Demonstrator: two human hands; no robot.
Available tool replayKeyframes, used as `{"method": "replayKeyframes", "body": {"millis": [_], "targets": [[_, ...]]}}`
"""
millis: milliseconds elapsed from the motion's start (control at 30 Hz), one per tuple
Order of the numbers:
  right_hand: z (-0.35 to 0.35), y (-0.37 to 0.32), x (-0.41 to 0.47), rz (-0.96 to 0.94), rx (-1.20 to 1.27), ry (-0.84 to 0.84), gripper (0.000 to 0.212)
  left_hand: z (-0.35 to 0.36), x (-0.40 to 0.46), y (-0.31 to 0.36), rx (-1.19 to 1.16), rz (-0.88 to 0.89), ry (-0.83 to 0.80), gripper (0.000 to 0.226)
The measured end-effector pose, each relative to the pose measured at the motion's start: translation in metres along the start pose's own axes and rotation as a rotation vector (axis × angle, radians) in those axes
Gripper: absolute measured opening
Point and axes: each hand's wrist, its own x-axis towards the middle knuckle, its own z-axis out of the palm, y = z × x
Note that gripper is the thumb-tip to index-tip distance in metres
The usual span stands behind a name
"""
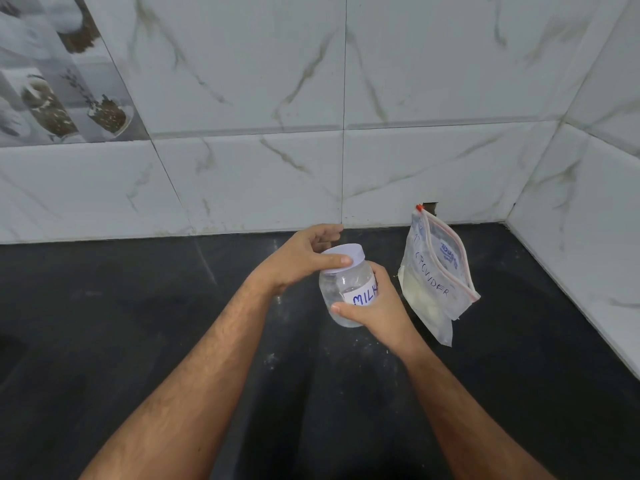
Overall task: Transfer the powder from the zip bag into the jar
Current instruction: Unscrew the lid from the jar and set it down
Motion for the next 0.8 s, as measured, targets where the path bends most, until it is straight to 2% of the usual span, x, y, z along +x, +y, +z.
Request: {"method": "replayKeyframes", "body": {"millis": [133, 267, 333, 433, 533, 667, 800], "targets": [[0.004, -0.003, -0.001, 0.004, -0.013, -0.034, 0.089, 0.009, 0.002, 0.007, 0.002, 0.037, -0.049, 0.057], [0.005, -0.005, -0.001, 0.006, -0.035, -0.035, 0.087, 0.01, -0.002, 0.011, 0.11, 0.054, -0.067, 0.041], [0.006, -0.004, 0.001, 0.014, -0.04, -0.04, 0.086, 0.007, -0.004, 0.012, 0.195, 0.048, -0.103, 0.045], [0.008, -0.005, 0.002, 0.044, -0.069, -0.052, 0.085, 0.001, -0.005, 0.013, 0.326, -0.001, -0.172, 0.066], [0.009, -0.004, -0.001, 0.033, -0.08, -0.067, 0.087, -0.001, -0.004, 0.011, 0.393, -0.028, -0.132, 0.068], [0.011, -0.004, -0.003, 0.032, -0.089, -0.051, 0.089, -0.003, -0.003, 0.002, 0.28, -0.048, -0.085, 0.056], [0.011, -0.001, -0.004, 0.033, -0.118, -0.037, 0.082, -0.008, -0.005, -0.018, -0.151, -0.168, 0.038, 0.032]]}}
